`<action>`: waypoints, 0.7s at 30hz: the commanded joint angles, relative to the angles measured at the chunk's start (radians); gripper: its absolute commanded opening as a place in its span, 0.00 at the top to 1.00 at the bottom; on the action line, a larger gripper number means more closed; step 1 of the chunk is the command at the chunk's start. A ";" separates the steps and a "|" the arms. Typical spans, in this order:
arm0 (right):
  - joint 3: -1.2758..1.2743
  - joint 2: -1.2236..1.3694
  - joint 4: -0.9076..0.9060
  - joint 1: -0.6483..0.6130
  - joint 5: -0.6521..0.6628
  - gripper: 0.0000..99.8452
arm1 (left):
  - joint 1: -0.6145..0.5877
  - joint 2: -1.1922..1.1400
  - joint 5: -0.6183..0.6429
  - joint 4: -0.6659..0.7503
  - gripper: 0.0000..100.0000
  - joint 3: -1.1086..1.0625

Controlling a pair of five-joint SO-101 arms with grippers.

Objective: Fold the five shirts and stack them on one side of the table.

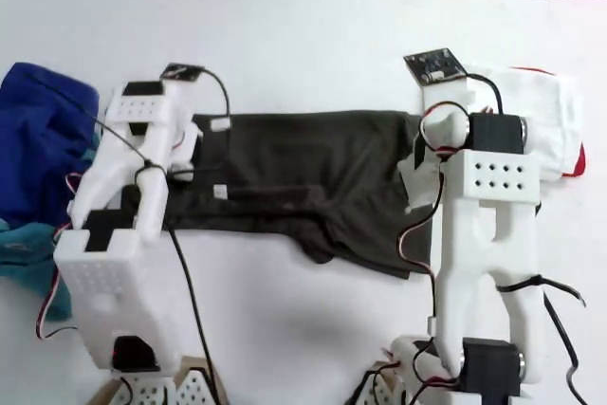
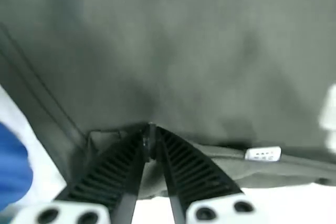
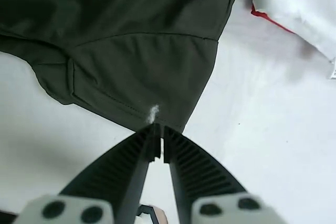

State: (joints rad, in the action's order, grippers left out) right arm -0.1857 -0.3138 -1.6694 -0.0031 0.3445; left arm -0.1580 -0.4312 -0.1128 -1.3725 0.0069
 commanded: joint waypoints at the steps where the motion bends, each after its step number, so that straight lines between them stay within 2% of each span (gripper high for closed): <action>1: 0.005 -0.053 0.008 0.010 0.002 0.98 | -0.057 0.008 -0.012 -0.017 0.97 -0.016; 8: 0.005 -0.053 0.015 0.007 0.002 0.98 | -0.143 0.078 -0.078 -0.078 0.97 -0.071; 17: 0.005 -0.053 0.015 0.010 0.002 0.98 | -0.161 0.419 -0.216 -0.071 0.97 -0.423; 21: 0.005 -0.053 0.016 0.007 0.002 0.98 | -0.157 0.569 -0.210 -0.071 0.97 -0.447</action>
State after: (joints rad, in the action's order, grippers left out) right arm -0.1857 -0.3138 -1.6694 -0.0031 0.3445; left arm -0.3130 -0.0031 -0.3199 -1.4492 -0.4335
